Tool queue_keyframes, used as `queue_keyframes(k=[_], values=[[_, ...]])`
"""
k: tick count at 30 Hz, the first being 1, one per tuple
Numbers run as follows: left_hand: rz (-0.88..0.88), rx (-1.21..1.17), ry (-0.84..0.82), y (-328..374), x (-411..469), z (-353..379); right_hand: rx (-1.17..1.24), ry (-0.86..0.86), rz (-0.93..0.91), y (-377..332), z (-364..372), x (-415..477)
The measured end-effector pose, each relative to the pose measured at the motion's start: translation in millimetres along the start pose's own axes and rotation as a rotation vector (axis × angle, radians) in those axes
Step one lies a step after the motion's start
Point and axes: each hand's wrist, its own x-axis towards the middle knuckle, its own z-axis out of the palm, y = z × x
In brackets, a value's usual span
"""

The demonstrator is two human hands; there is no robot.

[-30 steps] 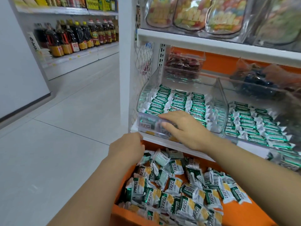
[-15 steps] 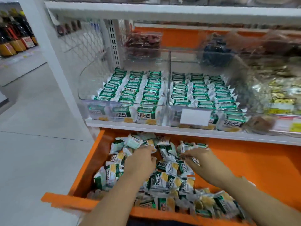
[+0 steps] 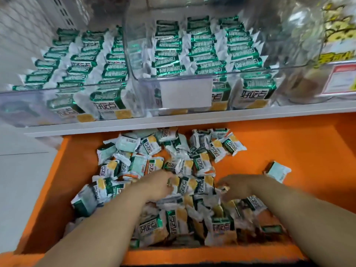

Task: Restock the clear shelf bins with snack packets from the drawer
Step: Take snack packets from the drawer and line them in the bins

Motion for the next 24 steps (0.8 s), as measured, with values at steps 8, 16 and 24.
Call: queue_keyframes(k=[8,16,24], values=[[0.065,-0.008,0.028,7,6,9,0.182,-0.146,-0.015,-15,13,13],[0.089,-0.085,0.035,13,9,11,0.022,-0.18,0.066,-24,13,14],[0.111,-0.067,0.057,17,4,9,-0.3,-0.235,0.1,-26,24,13]])
